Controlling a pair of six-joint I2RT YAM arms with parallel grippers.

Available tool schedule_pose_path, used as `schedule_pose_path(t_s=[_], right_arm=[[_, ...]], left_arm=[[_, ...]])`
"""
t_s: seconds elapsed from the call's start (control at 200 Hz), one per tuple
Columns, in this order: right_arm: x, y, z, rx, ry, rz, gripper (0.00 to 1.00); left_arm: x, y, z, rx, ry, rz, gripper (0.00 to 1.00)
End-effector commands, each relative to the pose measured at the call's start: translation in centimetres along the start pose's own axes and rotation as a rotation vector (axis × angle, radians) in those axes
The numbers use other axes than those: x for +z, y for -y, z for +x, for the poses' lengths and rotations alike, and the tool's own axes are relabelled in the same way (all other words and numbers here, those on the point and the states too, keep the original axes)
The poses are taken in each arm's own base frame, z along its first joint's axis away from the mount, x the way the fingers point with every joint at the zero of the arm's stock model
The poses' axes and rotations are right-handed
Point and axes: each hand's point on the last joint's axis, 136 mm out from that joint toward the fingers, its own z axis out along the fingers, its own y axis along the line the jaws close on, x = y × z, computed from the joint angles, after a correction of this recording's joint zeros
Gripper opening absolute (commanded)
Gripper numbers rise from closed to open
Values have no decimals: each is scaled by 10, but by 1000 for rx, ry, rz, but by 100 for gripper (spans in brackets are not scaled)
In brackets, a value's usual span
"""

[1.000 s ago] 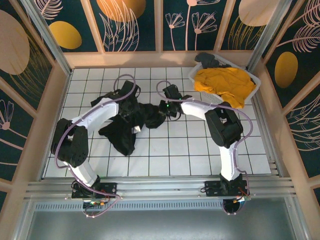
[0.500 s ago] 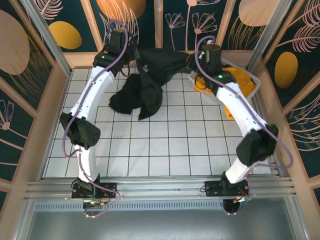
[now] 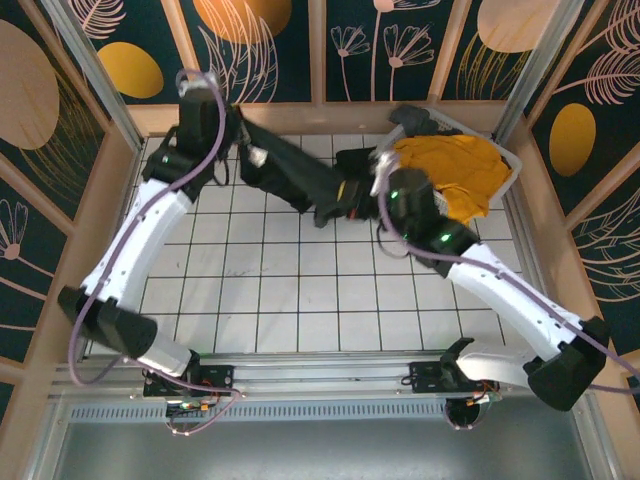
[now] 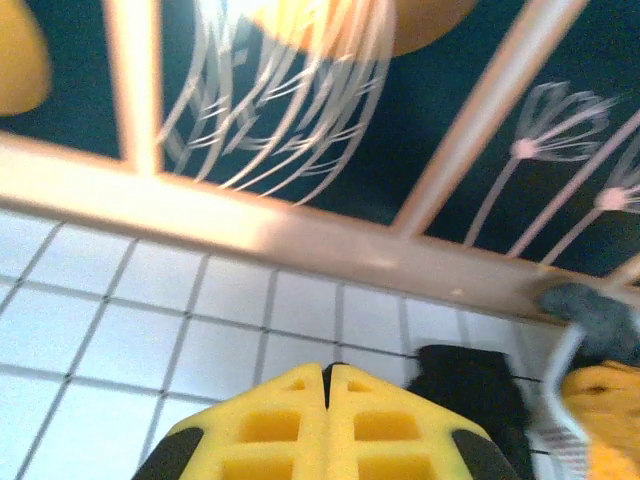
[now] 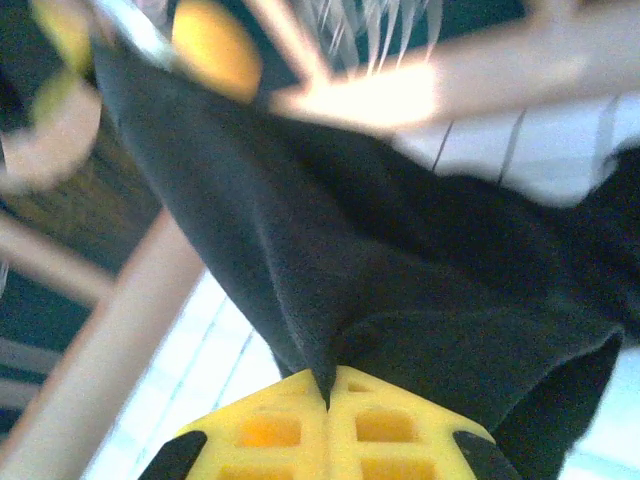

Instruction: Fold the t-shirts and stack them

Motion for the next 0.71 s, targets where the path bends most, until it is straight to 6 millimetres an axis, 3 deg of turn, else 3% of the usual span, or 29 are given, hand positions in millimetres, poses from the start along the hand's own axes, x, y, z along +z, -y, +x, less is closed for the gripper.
schedule_pose_path(t_s=[0.0,0.085,0.205,0.32,0.485,0.525,0.611,0.661,0.701], right_arm=[[17,-25,92,-11,-276,-169,0],[26,-50,139,-69,-439,-280,0],[30,-83,191,-133,-669,-444,0],[34,-93,233,-177,-836,-497,0],[43,-94,265,-183,-969,-514,0],[44,-96,267,-176,-978,-524,7],[44,-102,261,-164,-965,-553,25],[43,-102,253,-157,-942,-557,33],[44,-99,245,-149,-915,-545,39]], left_arm=[[-3,-71,46,-8,1,-267,0],[-9,-111,96,34,-70,-392,0],[-11,-144,145,65,-150,-463,0],[-10,-166,173,88,-203,-534,0],[-18,-195,199,102,-279,-692,3],[-24,-202,204,104,-296,-734,11],[-37,-211,208,94,-313,-785,58],[-41,-210,209,63,-316,-778,69],[-46,-213,220,47,-346,-774,73]])
